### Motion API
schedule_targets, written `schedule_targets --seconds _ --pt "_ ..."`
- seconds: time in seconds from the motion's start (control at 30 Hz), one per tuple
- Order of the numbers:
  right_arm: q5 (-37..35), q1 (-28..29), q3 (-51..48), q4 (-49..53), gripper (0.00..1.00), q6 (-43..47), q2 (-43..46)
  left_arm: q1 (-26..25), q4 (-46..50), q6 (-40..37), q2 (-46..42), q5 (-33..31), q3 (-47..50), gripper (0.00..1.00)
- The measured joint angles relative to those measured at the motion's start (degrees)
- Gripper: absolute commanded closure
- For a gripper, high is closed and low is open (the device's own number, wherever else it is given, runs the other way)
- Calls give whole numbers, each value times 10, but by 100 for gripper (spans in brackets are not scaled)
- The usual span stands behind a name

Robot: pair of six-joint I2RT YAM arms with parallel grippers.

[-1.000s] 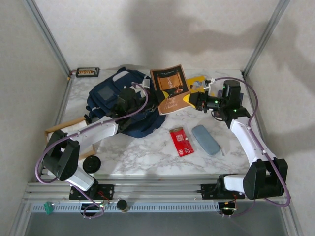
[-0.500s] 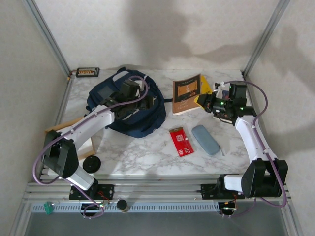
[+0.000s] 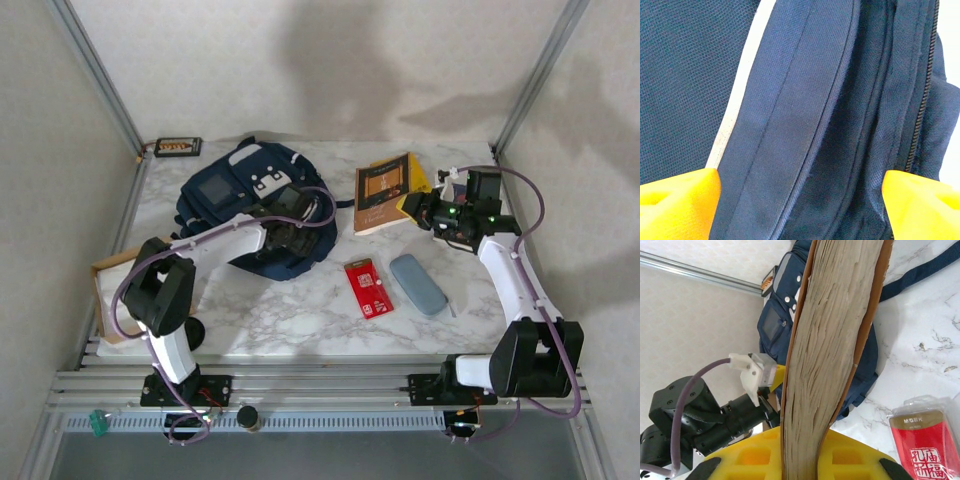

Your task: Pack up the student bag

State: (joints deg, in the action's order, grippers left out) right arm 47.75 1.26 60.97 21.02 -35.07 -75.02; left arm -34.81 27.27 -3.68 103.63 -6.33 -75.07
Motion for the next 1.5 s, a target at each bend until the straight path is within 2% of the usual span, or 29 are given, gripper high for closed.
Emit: schedule_targets --seconds 0.17,0.27,0.4,0.57,0.87,0.93,1.07,1.27,1.5 --pt "0 0 0 0 100 0 -10 0 0 -29 42 -17 -32 15" --pt "0 0 0 0 100 0 -16 6 0 -40 64 -12 -48 24" --pt "0 0 0 0 100 0 -20 20 -2 -51 84 11 -71 42" --pt "0 0 0 0 100 -1 -21 44 -3 -60 89 38 -76 53" --pt "0 -1 0 -6 100 -5 -21 56 -4 -71 89 70 -78 73" --pt "0 -2 0 -6 100 -5 -21 57 -4 -73 89 72 -78 80" --pt "0 -2 0 -6 100 -5 -21 59 -4 -80 89 72 -81 100" --pt "-2 -2 0 -6 100 -5 -21 60 -4 -83 81 63 -85 100" --pt "3 7 0 -6 100 -3 -21 64 10 -83 26 42 -93 100"
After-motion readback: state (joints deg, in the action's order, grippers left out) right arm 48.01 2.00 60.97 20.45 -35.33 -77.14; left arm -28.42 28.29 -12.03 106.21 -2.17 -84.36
